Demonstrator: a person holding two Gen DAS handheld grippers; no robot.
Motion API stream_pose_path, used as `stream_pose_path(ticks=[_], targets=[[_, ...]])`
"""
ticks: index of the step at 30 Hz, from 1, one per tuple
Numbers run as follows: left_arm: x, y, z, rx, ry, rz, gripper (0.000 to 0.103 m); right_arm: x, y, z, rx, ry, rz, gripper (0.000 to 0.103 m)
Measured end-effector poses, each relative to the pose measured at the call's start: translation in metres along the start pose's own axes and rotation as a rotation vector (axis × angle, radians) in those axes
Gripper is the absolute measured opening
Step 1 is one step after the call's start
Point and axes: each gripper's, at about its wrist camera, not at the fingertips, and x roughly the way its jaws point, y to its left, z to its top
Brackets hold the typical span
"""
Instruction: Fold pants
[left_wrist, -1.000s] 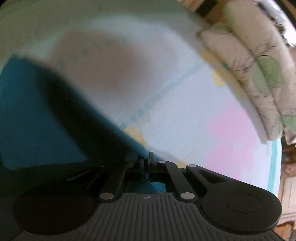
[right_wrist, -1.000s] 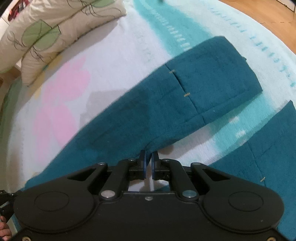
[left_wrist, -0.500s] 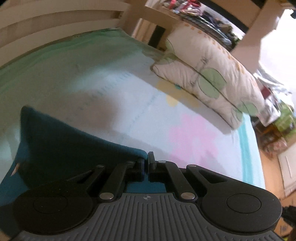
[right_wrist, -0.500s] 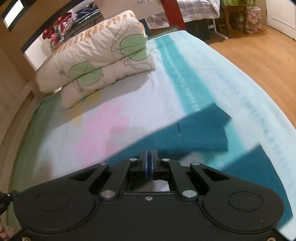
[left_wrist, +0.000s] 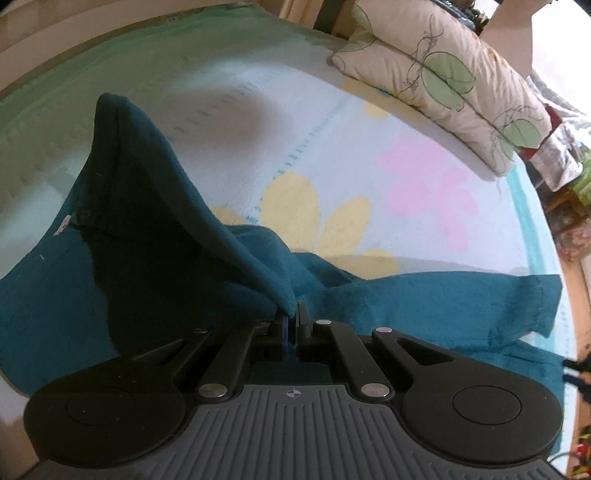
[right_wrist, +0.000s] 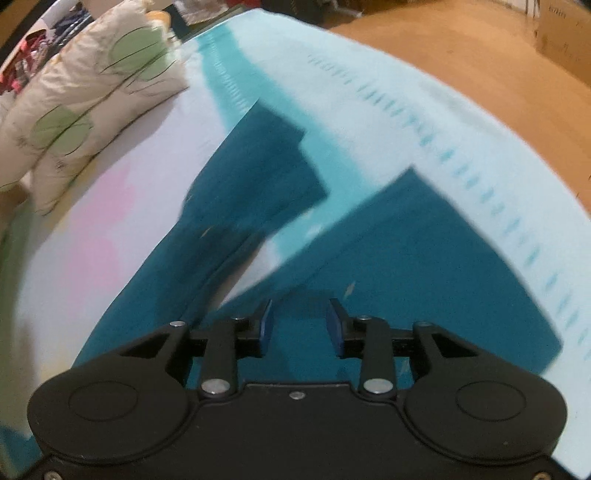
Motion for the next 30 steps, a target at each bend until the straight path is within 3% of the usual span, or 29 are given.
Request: stream_pose_path(ticks=[4, 7, 11, 15, 17, 18, 19, 24, 30], targets=[[0.003, -0.005, 0.0, 0.012, -0.004, 0.026, 0.003, 0.022, 0.002, 0.024, 0.005, -0.054, -0.012, 0.057], [0.006, -0.007, -0.001, 0.018, -0.007, 0.047, 0.003, 0.045, 0.008, 0.038, -0.004, -0.08, -0.021, 0.058], [0.008, -0.003, -0.002, -0.006, 0.0, 0.05, 0.003, 0.079, 0.006, 0.046, -0.009, -0.049, -0.028, 0.061], [0.01, -0.002, -0.004, -0.008, 0.005, 0.056, 0.003, 0.09, -0.001, 0.045, 0.026, -0.037, 0.03, 0.062], [0.012, -0.001, -0.003, -0.011, 0.008, 0.057, 0.003, 0.091, 0.002, 0.046, 0.005, -0.013, 0.058, 0.048], [0.012, 0.0, -0.001, -0.015, 0.009, 0.057, 0.003, 0.093, 0.004, 0.048, -0.001, 0.013, 0.067, 0.017], [0.012, 0.0, 0.001, -0.024, 0.008, 0.056, 0.003, 0.094, 0.007, 0.05, 0.001, 0.04, 0.081, 0.015], [0.003, -0.011, 0.025, -0.026, -0.049, 0.038, 0.003, 0.052, 0.032, 0.073, -0.046, -0.03, 0.122, 0.014], [-0.045, -0.031, 0.049, 0.011, -0.176, -0.024, 0.003, -0.064, 0.021, 0.092, -0.055, -0.186, 0.263, 0.014]])
